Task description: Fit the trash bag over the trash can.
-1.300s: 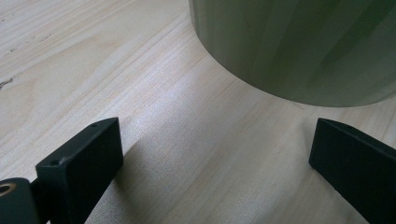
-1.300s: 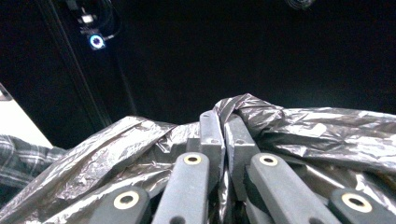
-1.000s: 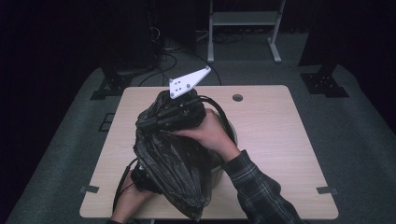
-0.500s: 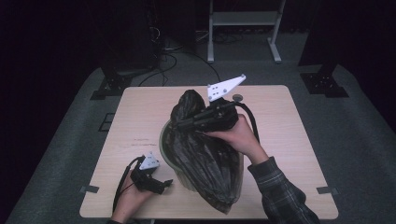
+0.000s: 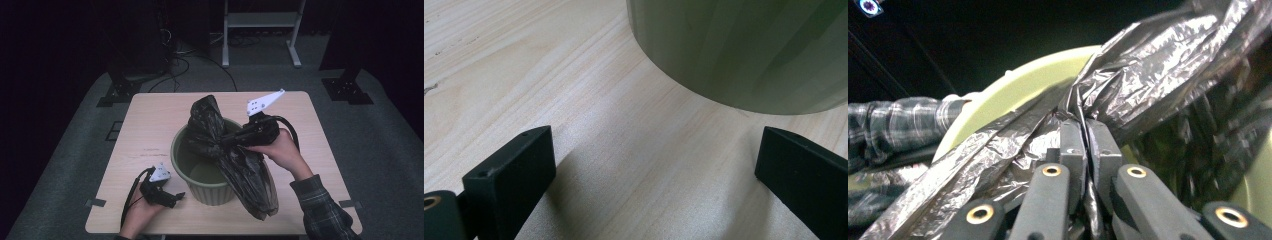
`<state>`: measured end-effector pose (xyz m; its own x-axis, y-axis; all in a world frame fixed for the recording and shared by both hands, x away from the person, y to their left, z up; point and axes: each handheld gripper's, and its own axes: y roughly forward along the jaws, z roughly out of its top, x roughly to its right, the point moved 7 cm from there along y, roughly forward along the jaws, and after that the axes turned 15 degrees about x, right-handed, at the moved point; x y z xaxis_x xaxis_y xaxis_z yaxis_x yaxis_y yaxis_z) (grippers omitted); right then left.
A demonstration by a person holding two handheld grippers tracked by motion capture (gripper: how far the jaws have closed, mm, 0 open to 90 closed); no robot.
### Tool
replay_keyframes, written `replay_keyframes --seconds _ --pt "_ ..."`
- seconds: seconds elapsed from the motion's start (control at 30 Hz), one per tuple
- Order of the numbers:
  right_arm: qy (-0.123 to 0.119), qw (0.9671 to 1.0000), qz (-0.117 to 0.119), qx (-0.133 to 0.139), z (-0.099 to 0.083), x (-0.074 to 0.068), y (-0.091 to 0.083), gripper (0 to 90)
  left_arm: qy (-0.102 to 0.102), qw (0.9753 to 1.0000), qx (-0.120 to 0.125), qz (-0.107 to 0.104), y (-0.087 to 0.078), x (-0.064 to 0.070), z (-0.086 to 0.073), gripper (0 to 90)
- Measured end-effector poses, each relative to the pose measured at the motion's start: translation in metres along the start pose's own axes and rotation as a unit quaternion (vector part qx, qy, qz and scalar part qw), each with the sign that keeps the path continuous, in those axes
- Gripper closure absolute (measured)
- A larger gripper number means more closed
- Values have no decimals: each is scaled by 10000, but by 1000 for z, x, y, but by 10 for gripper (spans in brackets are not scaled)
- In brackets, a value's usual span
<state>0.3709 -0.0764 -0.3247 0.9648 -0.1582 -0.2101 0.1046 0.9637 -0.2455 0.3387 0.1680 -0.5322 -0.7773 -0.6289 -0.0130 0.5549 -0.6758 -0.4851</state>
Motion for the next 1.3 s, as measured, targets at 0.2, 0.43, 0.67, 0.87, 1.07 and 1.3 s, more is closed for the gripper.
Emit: replay_keyframes --seconds 0.2,0.43,0.67,0.87,1.07,1.3 --pt "74 9996 -112 -232 -12 5 -13 844 0 10000 0 1 0 0 0 15" --pt "151 9998 -122 -94 -9 4 -24 664 -1 10000 0 1 0 0 0 15" --pt "10 9988 -374 314 11 6 -44 544 -1 10000 0 1 0 0 0 15" --pt "-39 9970 -584 505 22 11 -51 462 -1 10000 1 1 0 0 0 15" --pt "-108 9950 -789 603 33 17 -52 467 -2 10000 1 1 0 0 0 15" --pt "-95 9927 -984 688 55 39 -34 540 -3 10000 1 -1 0 0 0 15"
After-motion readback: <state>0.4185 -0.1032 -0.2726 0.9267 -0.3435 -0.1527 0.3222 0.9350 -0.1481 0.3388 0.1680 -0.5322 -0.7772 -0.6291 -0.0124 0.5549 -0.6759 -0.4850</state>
